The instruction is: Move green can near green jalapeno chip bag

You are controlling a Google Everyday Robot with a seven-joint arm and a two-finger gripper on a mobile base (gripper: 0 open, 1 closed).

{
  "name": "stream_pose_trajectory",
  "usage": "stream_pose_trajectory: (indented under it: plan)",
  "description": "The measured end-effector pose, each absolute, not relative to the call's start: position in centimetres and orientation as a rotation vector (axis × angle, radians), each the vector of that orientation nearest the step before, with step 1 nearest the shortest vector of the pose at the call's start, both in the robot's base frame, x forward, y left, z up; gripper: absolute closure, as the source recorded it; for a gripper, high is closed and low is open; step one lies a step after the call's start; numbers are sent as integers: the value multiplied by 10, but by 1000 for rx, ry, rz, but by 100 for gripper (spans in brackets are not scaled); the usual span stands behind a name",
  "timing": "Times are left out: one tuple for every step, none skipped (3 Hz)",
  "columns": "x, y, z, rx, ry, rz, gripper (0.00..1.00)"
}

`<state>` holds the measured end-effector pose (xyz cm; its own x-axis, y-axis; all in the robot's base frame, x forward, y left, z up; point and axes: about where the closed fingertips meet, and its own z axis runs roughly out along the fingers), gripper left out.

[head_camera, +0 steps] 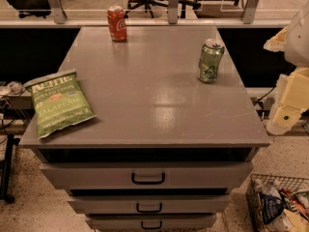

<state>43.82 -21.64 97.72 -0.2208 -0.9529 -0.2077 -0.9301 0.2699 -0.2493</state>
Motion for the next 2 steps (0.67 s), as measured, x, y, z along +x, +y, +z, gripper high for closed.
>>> stream_pose_trajectory:
  plan:
    - [438,-216,977,-1723,2229,-102,0]
    - [444,-217,973,-1684,2201,-47,0]
